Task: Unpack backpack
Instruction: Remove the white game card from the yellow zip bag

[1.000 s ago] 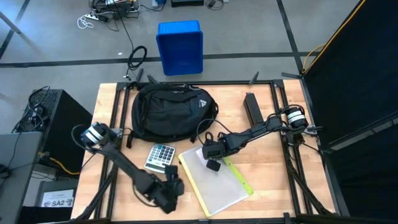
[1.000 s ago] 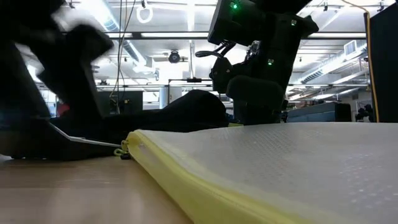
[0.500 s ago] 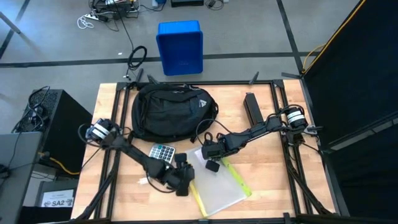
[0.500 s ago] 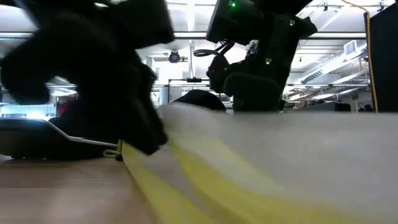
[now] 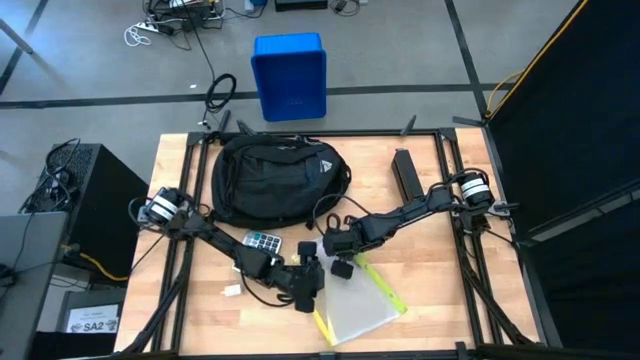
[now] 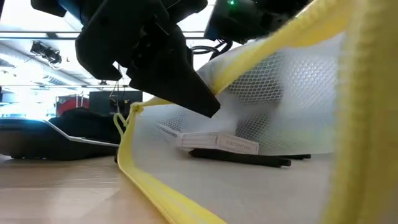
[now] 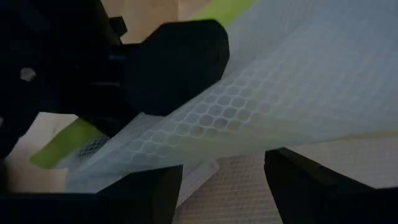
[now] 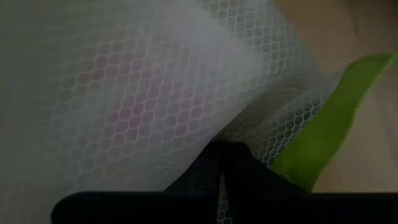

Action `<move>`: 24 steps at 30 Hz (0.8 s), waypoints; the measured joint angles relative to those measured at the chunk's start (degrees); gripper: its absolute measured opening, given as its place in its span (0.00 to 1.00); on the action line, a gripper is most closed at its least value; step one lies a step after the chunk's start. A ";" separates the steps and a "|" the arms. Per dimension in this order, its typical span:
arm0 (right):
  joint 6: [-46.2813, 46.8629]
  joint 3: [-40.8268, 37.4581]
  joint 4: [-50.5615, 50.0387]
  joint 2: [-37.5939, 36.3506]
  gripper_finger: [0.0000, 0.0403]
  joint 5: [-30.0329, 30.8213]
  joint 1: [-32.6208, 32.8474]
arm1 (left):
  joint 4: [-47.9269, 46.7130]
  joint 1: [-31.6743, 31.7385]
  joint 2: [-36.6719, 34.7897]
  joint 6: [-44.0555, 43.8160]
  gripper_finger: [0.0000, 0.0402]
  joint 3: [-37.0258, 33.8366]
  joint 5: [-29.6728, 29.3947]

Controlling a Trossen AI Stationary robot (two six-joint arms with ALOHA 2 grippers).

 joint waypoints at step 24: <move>-1.34 0.00 4.29 0.22 0.00 -7.82 -2.55 | -9.83 2.11 2.61 20.63 0.48 0.13 -4.67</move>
